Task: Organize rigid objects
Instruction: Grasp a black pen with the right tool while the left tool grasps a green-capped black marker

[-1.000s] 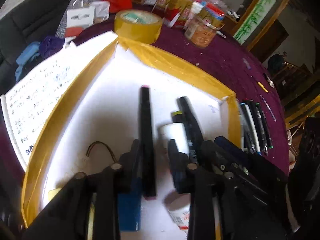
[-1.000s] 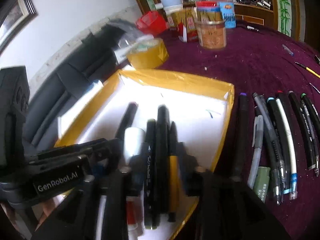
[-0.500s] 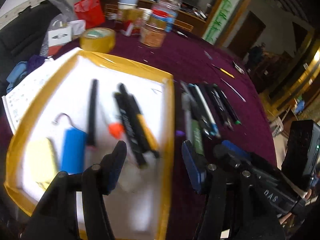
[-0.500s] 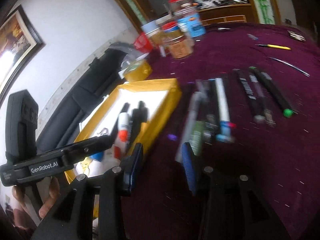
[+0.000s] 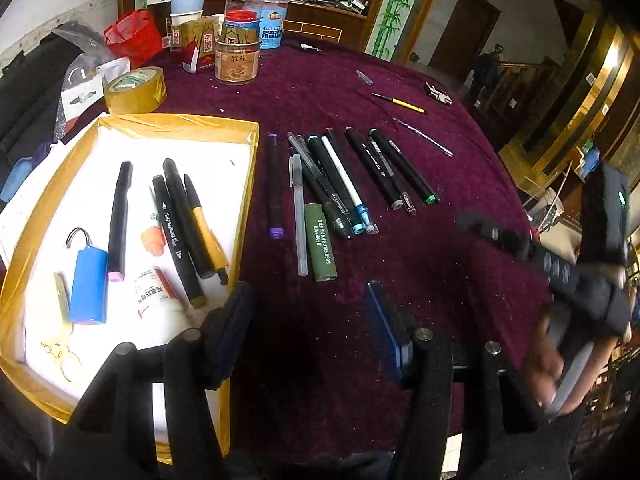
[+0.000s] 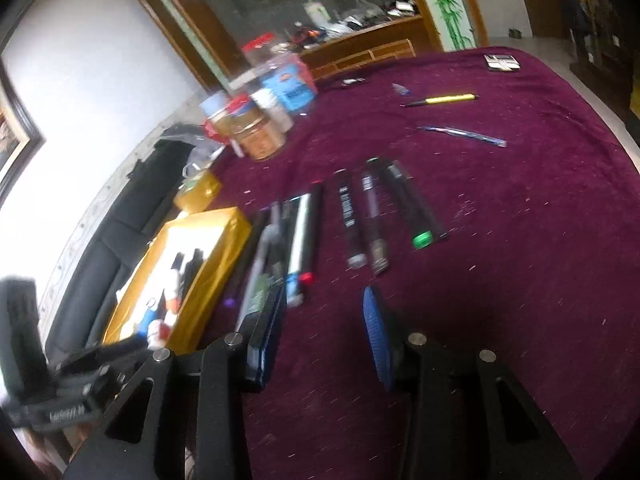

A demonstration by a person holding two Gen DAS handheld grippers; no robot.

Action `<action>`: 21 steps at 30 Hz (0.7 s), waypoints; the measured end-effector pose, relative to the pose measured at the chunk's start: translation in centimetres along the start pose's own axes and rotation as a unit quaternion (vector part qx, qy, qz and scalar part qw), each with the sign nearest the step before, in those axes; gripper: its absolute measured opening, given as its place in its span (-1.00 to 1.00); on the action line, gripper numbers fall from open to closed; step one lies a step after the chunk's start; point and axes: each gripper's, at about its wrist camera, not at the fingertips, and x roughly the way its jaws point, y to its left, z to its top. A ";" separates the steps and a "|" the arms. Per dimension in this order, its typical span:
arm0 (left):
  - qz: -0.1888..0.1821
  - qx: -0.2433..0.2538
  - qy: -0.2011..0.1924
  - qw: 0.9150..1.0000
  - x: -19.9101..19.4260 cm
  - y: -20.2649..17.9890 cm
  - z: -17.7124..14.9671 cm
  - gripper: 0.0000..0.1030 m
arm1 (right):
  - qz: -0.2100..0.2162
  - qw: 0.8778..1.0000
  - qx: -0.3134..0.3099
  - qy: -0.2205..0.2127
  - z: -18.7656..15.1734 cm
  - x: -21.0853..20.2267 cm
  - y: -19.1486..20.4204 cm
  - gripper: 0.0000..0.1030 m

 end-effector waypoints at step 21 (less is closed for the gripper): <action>-0.017 0.019 0.034 0.999 3.6 -3.4 2.2 0.09 | -0.069 0.991 -0.081 0.074 8.2 11.1 -6.3 -0.67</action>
